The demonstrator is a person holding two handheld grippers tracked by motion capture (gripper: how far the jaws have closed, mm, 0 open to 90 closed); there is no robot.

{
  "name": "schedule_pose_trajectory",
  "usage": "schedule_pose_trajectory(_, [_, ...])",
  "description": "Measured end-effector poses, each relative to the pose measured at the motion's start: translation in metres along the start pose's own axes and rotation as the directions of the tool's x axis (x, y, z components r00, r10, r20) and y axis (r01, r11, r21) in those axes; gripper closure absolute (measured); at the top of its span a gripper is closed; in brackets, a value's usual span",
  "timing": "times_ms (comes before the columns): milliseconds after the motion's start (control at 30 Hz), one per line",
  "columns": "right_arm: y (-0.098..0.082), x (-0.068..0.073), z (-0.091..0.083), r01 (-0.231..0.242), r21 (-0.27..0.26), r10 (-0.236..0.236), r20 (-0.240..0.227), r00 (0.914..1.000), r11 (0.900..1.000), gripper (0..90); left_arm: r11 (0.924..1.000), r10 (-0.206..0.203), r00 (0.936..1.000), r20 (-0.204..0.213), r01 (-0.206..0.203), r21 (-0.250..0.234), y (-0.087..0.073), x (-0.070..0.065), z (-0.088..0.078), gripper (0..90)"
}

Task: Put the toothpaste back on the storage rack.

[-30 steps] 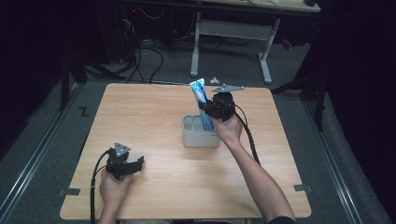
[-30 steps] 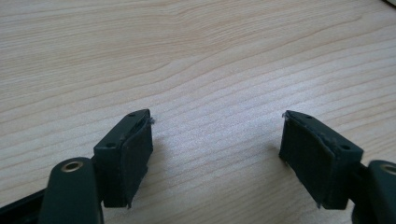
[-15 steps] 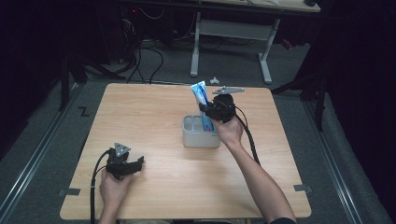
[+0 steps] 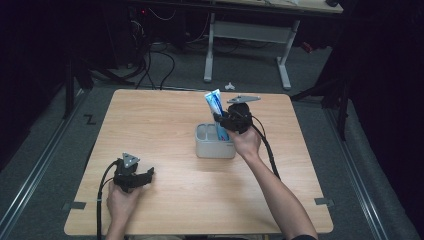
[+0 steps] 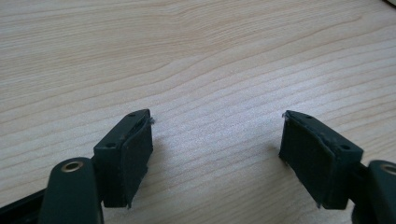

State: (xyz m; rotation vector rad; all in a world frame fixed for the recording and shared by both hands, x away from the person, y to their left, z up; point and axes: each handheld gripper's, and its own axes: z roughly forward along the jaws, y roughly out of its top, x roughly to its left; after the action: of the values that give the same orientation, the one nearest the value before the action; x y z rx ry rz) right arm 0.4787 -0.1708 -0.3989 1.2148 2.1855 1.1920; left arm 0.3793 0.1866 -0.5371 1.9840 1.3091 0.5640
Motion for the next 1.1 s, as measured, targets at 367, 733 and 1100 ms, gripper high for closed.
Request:
schedule_pose_trajectory(367, [-0.008,-0.001,0.003,0.013,0.030,-0.013,0.002,0.9999,0.999,72.1,1.0000,0.000,1.0000,0.000,0.000,-0.001,0.000,0.000,0.000,25.8])
schedule_pose_trajectory(733, [-0.012,0.004,0.004,0.044,0.046,-0.044,-0.007,0.9990,0.998,71.6,1.0000,-0.002,1.0000,-0.001,0.002,0.000,0.000,0.000,0.000,25.7])
schedule_pose_trajectory(1100, [-0.022,0.005,0.011,0.080,0.101,-0.080,-0.003,0.9968,0.992,70.9,1.0000,-0.002,1.0000,-0.001,0.002,-0.001,0.000,0.000,0.000,25.8])
